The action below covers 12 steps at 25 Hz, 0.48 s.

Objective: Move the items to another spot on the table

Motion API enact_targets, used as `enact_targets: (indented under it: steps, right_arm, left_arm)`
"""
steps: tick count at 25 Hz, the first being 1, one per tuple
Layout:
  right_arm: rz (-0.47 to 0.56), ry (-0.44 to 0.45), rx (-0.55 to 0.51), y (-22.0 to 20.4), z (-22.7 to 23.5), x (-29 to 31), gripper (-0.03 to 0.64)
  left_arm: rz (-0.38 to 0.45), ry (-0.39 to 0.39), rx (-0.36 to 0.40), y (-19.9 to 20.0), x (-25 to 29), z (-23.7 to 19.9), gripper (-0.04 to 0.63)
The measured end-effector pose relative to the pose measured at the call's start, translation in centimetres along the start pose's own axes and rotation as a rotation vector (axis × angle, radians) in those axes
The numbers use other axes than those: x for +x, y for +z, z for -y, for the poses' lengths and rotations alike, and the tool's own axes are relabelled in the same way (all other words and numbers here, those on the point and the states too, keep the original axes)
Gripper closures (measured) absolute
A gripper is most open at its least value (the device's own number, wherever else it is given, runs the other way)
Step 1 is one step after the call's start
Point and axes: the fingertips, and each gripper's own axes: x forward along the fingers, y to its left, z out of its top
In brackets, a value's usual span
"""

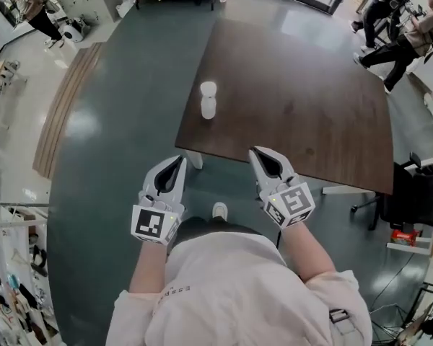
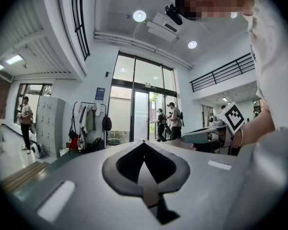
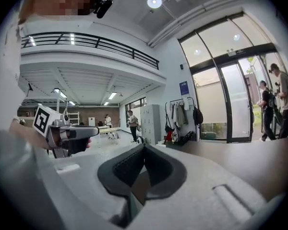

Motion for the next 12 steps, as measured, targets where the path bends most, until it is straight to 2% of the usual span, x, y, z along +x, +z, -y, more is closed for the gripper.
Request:
enact_targets:
  steps: [8, 12]
  right_arm:
    - [-0.119, 0.062, 0.016, -3.1, 0.3, 9.9, 0.627]
    - [-0.183, 0.043, 0.008, -6.0, 2.9, 14.6, 0.431]
  left_arm:
    - [-0.073, 0.009, -0.064, -2.7, 4.9, -7.1, 0.578]
    - [-0.141, -0.053, -0.102, -5.4, 9.2, -9.1, 0.578]
